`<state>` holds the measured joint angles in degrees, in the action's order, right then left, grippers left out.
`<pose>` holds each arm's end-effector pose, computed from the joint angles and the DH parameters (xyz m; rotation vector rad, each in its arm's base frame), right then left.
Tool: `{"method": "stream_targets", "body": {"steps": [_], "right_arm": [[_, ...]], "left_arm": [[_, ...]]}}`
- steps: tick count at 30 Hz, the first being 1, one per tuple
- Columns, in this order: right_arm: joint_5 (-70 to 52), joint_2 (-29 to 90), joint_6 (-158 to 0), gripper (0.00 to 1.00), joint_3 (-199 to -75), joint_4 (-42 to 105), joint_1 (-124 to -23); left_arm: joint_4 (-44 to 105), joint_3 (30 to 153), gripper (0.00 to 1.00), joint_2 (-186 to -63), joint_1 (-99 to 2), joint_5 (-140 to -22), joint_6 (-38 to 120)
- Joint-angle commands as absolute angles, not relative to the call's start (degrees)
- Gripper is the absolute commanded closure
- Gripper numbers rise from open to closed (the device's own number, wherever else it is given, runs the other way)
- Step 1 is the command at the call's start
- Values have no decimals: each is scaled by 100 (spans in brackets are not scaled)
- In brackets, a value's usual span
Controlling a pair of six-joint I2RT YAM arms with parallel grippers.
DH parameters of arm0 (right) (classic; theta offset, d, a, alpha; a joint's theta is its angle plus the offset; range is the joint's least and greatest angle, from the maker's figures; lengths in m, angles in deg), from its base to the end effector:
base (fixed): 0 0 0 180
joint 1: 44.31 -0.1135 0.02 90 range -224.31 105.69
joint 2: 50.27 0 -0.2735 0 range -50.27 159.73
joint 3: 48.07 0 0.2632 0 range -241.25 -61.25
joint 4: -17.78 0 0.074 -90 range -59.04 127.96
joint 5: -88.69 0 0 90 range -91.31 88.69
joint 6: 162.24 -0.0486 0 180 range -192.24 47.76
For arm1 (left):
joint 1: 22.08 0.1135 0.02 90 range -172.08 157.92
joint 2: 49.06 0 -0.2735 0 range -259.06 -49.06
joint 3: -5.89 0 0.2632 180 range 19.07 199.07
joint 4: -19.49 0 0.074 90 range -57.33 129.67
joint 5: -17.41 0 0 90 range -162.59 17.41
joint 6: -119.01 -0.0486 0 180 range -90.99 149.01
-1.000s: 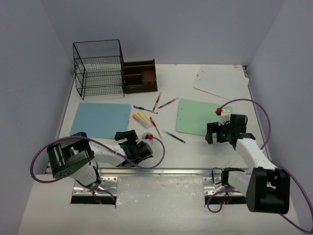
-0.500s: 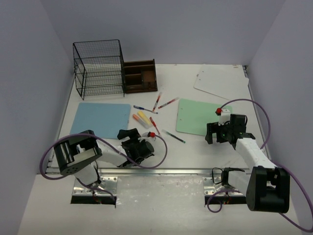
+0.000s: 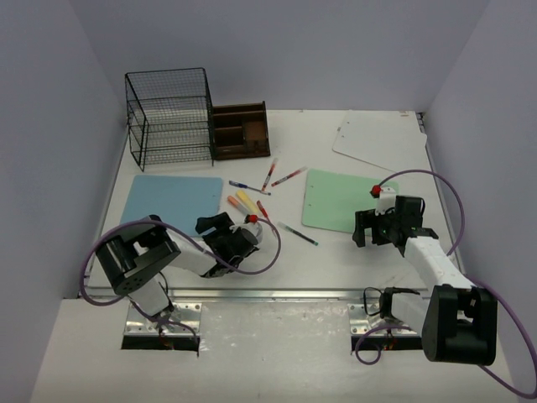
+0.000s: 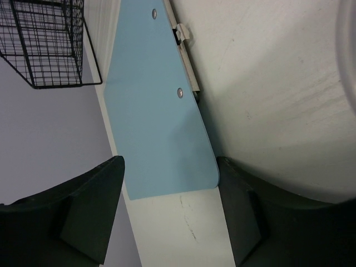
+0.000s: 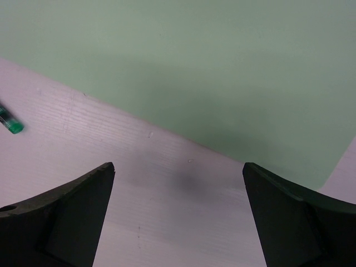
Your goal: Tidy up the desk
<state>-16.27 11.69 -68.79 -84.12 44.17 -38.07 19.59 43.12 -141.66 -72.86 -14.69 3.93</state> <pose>0.2023 -0.0095 0.1442 -0.0502 2.4566 0.2504 0.1827 -0.1588 0.0879 1.0340 1.9304 1.0148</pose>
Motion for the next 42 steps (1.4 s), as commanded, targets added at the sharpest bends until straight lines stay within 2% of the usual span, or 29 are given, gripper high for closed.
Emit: {"method": "stream_targets", "body": {"steps": [1, 4, 7, 8, 9, 10, 16, 21, 29, 37, 40, 42], "right_arm": [[-1564, 1143, -6855, 1, -8656, 4274, -3780], [-1574, 1143, -6855, 1, -8656, 4282, -3772], [-1581, 1138, -6860, 1, -8656, 4283, -3772], [-1581, 1135, -6862, 1, -8657, 4283, -3772], [-1583, 1134, -6855, 1, -8665, 4283, -3772], [-1598, 1126, -6863, 1, -8665, 4283, -3772], [-1739, 951, -6881, 1, -8744, 4393, -3772], [-2331, 322, -6640, 1, -8934, 4595, -3772], [-3282, 106, -5956, 1, -10251, 5887, -3772], [-5414, -57, -5659, 1, -11220, 5708, -3772], [-6365, 273, -5745, 1, -11574, 5490, -3788], [-6538, 417, -5714, 1, -11735, 5457, -3862]], "left_arm": [[2463, 4160, 37, -14427, -7154, -2692, 579], [2517, 4186, 49, -14444, -7111, -2730, 562], [2583, 4227, 70, -14451, -7098, -2770, 575], [2612, 4246, 77, -14451, -7094, -2778, 593], [2653, 4260, 93, -14454, -7095, -2788, 621], [2742, 4311, 99, -14476, -7103, -2810, 665], [3322, 4603, 100, -14276, -7103, -2742, 1017], [4491, 5087, 100, -13449, -7131, -2764, 1319], [6974, 6341, 100, -12179, -7437, -3293, 1968], [7686, 7071, 100, -11092, -7340, -3975, 1690], [7754, 7427, 100, -10499, -7340, -4285, 1423], [7855, 7515, 100, -10326, -7340, -4388, 1337]]}}
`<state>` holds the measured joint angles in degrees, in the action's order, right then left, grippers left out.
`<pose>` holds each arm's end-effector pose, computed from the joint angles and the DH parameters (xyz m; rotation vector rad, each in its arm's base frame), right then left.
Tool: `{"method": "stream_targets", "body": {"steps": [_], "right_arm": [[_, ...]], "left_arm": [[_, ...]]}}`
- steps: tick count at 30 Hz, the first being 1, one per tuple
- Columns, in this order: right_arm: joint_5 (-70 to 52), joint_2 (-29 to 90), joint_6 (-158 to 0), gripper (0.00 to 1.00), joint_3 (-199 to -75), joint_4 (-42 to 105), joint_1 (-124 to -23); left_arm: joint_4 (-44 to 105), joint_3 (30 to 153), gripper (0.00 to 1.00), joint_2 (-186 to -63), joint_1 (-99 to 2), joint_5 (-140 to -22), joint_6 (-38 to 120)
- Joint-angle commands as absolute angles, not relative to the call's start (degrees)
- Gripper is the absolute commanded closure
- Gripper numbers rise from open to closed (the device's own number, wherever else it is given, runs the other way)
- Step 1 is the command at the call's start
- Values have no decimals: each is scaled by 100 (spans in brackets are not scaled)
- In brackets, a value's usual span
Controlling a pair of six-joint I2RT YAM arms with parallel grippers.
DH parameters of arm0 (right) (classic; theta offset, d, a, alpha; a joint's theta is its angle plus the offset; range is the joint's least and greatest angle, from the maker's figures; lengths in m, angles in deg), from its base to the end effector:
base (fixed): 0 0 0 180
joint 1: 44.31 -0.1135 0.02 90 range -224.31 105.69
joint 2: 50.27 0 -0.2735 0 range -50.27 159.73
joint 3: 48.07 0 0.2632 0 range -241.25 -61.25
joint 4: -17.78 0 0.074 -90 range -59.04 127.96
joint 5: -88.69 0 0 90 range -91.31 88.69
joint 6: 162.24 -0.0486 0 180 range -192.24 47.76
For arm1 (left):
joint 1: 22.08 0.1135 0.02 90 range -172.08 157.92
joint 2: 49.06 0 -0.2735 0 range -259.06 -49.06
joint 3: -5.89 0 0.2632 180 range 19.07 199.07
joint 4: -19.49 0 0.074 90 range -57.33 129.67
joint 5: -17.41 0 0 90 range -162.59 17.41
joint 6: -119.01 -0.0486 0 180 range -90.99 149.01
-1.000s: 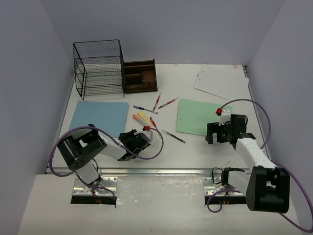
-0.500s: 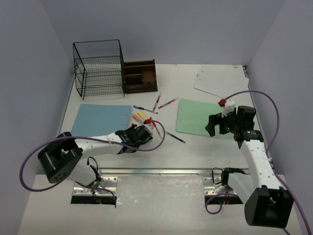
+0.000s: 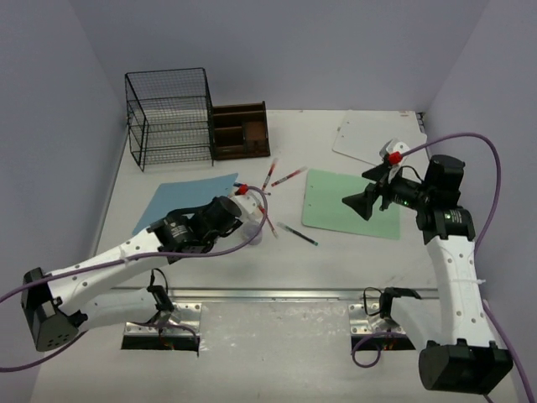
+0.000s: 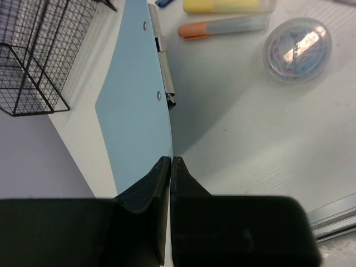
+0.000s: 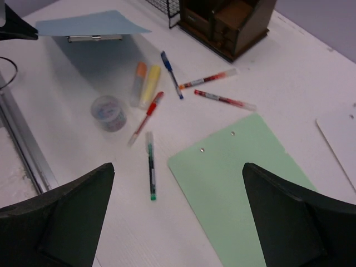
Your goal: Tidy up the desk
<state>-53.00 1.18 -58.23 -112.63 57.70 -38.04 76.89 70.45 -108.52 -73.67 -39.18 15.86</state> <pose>0.2018 0.0162 0.3401 -0.6676 1.7894 0.6746 0.1535 -0.1505 0.2818 1.0380 2.0802 0.3955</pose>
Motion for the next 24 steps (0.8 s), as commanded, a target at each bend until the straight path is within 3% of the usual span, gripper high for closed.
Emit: {"method": "stream_targets", "body": {"steps": [1, 15, 24], "right_arm": [[-6675, 558, -5672, 1, -11897, 5419, -3956], [-5289, 2157, -4013, 3, -13134, 5071, -7035], [-4173, 3317, -3196, 13, -14406, 5040, -8571]], "left_arm": [[7923, 7597, 100, -10151, -7340, -4495, 1303], [8529, 8205, 100, -8935, -7340, -5325, 1059], [8664, 8209, 100, -8791, -7340, -5467, 1063]]}}
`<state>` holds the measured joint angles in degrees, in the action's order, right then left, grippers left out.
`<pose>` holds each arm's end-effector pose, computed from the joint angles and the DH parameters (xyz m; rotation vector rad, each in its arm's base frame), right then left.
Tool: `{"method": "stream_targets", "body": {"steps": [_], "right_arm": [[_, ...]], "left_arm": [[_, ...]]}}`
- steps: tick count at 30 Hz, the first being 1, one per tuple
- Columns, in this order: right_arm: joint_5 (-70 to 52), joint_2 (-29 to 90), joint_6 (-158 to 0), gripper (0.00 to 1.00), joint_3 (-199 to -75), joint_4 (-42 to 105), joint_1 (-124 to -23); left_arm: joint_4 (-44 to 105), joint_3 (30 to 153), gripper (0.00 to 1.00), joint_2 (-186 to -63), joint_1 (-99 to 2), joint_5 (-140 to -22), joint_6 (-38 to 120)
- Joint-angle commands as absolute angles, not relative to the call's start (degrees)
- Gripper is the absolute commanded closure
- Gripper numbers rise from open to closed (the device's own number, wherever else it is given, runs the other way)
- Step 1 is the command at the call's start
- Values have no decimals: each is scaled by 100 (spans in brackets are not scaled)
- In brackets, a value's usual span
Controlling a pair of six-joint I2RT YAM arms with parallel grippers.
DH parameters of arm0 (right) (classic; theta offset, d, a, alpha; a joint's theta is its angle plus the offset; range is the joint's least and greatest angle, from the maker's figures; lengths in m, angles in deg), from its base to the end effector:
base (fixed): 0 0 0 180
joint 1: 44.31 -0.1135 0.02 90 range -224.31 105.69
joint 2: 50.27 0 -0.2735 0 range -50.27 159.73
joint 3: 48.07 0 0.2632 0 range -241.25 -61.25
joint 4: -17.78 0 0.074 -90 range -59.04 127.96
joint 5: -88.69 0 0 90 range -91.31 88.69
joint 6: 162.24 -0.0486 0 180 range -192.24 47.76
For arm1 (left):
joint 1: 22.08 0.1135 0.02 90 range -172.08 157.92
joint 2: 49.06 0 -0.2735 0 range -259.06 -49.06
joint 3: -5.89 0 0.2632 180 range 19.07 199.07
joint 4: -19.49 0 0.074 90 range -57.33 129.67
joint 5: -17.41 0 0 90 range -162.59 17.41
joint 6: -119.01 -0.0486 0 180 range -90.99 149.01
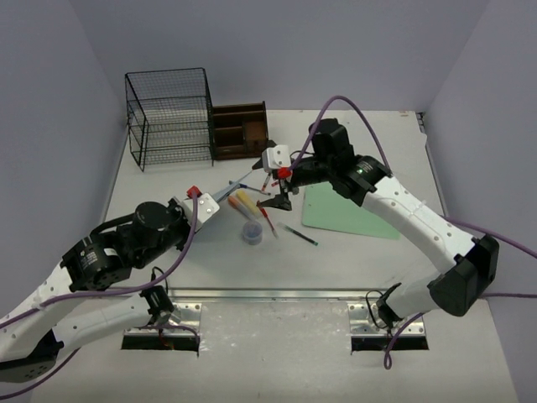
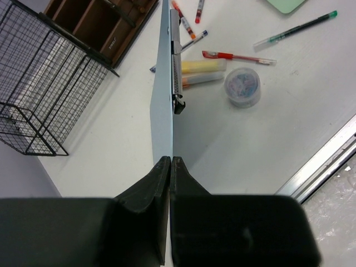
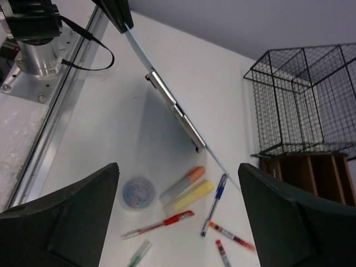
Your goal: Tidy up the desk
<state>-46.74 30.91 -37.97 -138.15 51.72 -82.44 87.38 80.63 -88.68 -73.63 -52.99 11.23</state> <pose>0.2430 0.2347 0.3787 -1.5267 1.2310 0.8335 0.0907 -0.0880 0.3745 1.0300 1.8368 0.0143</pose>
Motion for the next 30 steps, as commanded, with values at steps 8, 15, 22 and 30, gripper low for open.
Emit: {"method": "stream_targets", "body": {"steps": [8, 15, 22, 30], "right_arm": [[-4187, 3931, -2482, 19, -14698, 5450, -8676], [-4241, 4201, -1833, 21, -14462, 5544, -8676], [-4290, 4631, -1936, 42, -14687, 5307, -8685], [-4365, 4985, -1988, 95, -15460, 5892, -8782]], "left_arm": [[8655, 8321, 100, -8650, -7340, -5636, 903], [8679, 8420, 100, -8608, -7340, -5658, 871], [8724, 8444, 100, -8489, -7340, -5649, 845], [8628, 8280, 100, -8335, -7340, -5536, 819]]}}
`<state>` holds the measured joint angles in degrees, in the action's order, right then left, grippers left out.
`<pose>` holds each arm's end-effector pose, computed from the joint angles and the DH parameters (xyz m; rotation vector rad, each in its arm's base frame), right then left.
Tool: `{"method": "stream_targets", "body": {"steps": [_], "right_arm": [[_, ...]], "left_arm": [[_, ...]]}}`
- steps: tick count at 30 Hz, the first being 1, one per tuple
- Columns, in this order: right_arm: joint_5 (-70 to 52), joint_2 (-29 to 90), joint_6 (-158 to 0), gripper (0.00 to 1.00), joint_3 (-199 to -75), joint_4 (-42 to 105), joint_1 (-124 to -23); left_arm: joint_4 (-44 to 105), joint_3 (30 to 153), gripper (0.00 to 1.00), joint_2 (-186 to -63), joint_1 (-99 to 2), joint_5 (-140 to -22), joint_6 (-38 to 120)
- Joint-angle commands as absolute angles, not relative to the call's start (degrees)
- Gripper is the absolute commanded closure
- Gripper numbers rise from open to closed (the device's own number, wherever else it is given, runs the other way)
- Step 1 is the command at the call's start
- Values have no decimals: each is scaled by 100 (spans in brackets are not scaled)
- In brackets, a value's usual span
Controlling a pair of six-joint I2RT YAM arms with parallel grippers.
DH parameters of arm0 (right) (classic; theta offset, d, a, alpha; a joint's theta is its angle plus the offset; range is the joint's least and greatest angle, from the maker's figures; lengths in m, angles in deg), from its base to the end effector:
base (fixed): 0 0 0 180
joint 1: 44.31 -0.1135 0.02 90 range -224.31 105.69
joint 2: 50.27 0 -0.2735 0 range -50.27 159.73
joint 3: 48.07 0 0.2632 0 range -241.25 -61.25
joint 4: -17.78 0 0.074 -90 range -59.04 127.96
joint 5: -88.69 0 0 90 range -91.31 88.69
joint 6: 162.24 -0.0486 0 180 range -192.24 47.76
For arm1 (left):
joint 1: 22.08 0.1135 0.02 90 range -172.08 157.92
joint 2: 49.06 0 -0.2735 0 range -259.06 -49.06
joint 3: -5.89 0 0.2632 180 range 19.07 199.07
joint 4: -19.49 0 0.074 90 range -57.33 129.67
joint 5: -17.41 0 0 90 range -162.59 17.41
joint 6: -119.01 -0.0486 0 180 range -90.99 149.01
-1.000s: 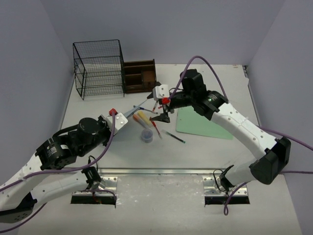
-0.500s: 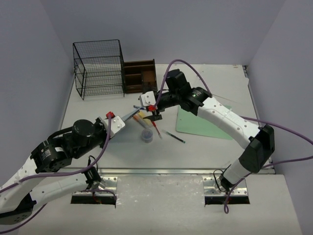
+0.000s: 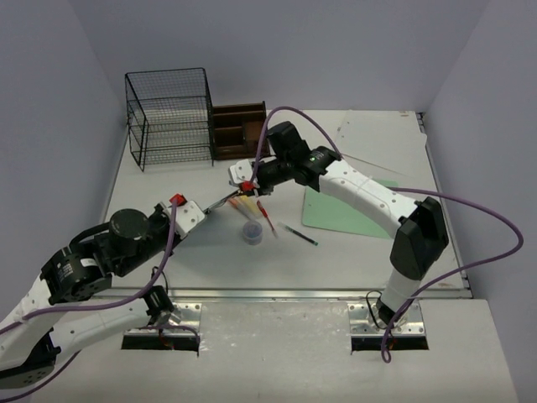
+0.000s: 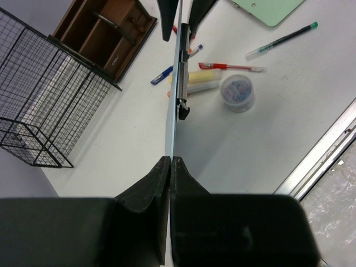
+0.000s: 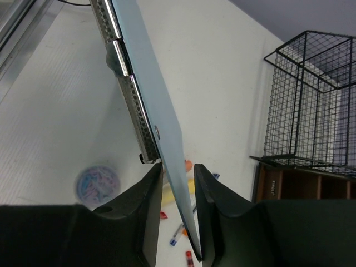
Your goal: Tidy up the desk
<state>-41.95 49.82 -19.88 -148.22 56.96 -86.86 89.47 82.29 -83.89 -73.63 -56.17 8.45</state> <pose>0.2859 0.3054 0.3131 -1.8099 1.1554 0.6942 0.0720 -0.0686 0.3870 1.0575 1.7503 -0.0411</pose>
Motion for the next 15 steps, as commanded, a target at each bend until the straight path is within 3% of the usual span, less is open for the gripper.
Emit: {"method": "stream_targets", "body": {"steps": [1, 3, 5, 6, 9, 10, 11, 15], "right_arm": [[-4318, 5019, -2055, 99, -15542, 5967, -8796], [-4260, 5026, -2150, 100, -15653, 6032, -8817], [-4227, 5019, -2186, 100, -15740, 6194, -8818], [-4168, 5019, -2179, 100, -15857, 6349, -8825], [-3997, 5114, -2107, 100, -16274, 6814, -8854], [-3902, 5140, -2089, 100, -16388, 7011, -8861], [-3771, 5163, -2055, 100, -16553, 7160, -8892], [-3340, 5219, -2019, 100, -16926, 7653, -9016]], "left_arm": [[8621, 8279, 100, -8341, -7340, -5516, 832], [8618, 8294, 98, -8343, -7340, -5482, 836], [8648, 8376, 83, -8349, -7340, -5474, 796], [8663, 8443, 71, -8335, -7340, -5525, 767], [8771, 8757, 16, -8283, -7340, -5847, 634], [8739, 8825, 4, -8247, -7340, -5910, 616], [8733, 8931, 1, -8217, -7340, -6043, 543], [8778, 9127, 2, -8270, -7340, -6355, 242]]}}
